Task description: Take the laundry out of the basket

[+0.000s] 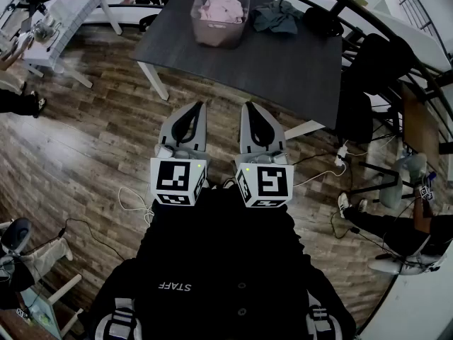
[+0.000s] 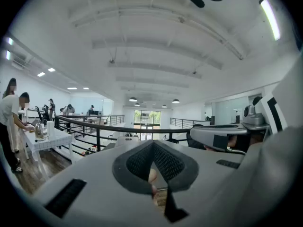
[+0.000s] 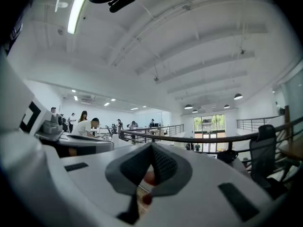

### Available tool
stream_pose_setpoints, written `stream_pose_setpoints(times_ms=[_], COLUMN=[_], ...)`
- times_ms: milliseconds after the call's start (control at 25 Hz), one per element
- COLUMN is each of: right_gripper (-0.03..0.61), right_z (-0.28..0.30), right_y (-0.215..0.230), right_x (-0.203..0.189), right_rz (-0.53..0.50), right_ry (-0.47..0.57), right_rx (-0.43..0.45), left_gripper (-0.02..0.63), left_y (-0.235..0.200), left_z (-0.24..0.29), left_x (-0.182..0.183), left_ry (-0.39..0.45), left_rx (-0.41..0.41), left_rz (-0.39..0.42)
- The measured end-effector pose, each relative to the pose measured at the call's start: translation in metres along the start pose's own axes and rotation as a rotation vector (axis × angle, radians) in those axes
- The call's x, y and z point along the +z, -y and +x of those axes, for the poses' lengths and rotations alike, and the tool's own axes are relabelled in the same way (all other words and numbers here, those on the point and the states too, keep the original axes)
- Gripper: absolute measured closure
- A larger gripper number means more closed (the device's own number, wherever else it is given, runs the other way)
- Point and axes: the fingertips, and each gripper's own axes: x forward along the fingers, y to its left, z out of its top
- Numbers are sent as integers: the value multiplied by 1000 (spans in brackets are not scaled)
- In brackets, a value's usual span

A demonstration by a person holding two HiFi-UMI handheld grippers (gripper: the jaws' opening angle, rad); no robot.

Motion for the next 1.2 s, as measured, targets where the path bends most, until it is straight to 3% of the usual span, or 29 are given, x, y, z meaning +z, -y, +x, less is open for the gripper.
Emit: stream_pose_setpoints(times_ms=[240,440,840,1200], right_gripper=[565,565,565,565], right_z=[13,18,22,40], right_y=[-4,-13,-13,-12], right_x=[-1,-15,-49,-46], right_rz=[19,47,81,75], right_ry=[21,-4,-78,-73], right_rx=[-14,-27,-127,-110], left_gripper=[614,614,613,614], left_y=[-14,-30,-75,-100], left_z=[4,0,-18,-18], left_x=[-6,-25,-63,-64], left_ry=[0,-48,-112,-107], left_rx=[-15,-14,5,57], left_rz=[-1,-4,-42,-62])
